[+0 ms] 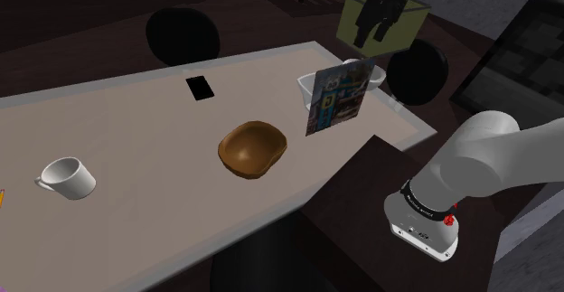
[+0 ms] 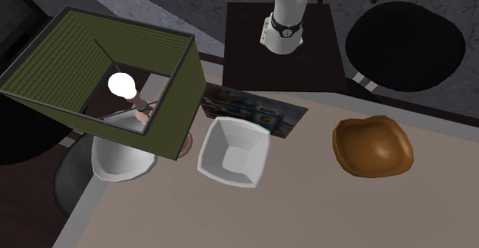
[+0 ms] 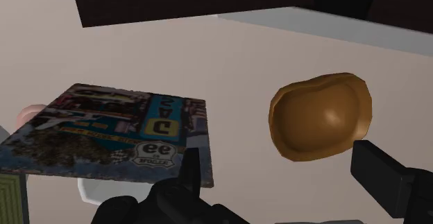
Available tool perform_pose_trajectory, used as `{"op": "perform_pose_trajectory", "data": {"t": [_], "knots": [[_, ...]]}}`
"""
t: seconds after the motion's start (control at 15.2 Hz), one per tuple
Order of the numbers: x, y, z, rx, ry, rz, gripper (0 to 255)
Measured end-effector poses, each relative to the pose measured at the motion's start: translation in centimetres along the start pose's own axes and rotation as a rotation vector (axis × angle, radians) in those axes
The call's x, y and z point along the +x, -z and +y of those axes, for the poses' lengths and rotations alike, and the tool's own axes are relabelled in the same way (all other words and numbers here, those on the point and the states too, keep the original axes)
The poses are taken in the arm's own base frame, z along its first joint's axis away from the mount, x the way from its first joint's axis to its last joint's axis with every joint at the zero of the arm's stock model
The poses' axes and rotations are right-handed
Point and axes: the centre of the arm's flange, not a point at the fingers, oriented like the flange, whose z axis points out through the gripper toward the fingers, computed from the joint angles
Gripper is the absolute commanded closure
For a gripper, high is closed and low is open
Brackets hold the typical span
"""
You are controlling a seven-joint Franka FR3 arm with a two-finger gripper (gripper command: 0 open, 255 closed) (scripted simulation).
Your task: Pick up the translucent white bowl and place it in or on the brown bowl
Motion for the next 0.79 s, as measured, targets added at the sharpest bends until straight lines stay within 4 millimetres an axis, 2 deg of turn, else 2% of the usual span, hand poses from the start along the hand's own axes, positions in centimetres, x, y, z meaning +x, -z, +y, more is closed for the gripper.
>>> {"op": "perform_pose_trajectory", "data": {"t": [0.13,0.79], "knots": [[0.1,-0.2,0.4,0.003,-0.003,0.000,0],[5.2,-8.1,10.1,0.064,-0.073,0.001,0]]}}
